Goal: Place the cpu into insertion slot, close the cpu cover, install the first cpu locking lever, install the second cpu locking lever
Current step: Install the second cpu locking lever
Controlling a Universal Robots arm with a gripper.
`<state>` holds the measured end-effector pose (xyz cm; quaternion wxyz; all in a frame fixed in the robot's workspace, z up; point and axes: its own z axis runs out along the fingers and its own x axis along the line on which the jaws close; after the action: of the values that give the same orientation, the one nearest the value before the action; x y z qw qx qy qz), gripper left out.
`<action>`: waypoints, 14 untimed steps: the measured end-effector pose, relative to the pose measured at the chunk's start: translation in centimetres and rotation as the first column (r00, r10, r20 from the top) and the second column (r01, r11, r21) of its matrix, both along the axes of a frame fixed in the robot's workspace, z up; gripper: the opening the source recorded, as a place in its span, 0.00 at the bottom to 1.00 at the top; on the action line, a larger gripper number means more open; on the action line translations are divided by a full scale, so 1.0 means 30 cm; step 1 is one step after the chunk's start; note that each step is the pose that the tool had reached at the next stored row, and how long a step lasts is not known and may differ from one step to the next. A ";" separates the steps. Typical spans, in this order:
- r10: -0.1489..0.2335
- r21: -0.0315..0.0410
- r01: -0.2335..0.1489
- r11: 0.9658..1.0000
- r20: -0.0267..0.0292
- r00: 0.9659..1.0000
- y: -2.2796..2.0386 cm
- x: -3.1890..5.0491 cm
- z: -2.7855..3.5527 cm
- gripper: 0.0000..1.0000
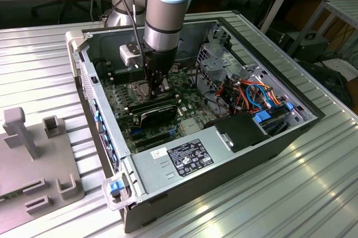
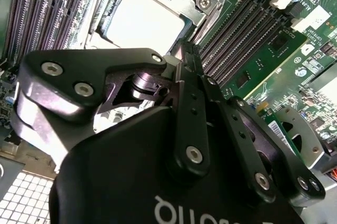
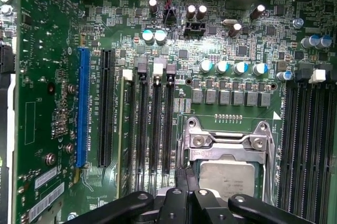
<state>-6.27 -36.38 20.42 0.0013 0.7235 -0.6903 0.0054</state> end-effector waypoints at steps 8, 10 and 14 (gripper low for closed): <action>0.000 0.008 0.000 1.000 0.000 1.000 0.001 -0.002 -0.013 0.11; 0.000 0.012 0.000 1.000 0.000 1.000 0.001 -0.003 -0.016 0.11; 0.000 0.016 0.000 1.000 -0.001 1.000 -0.002 -0.004 -0.017 0.11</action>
<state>-6.40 -36.43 19.92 -0.0042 0.7236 -0.6903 -0.0008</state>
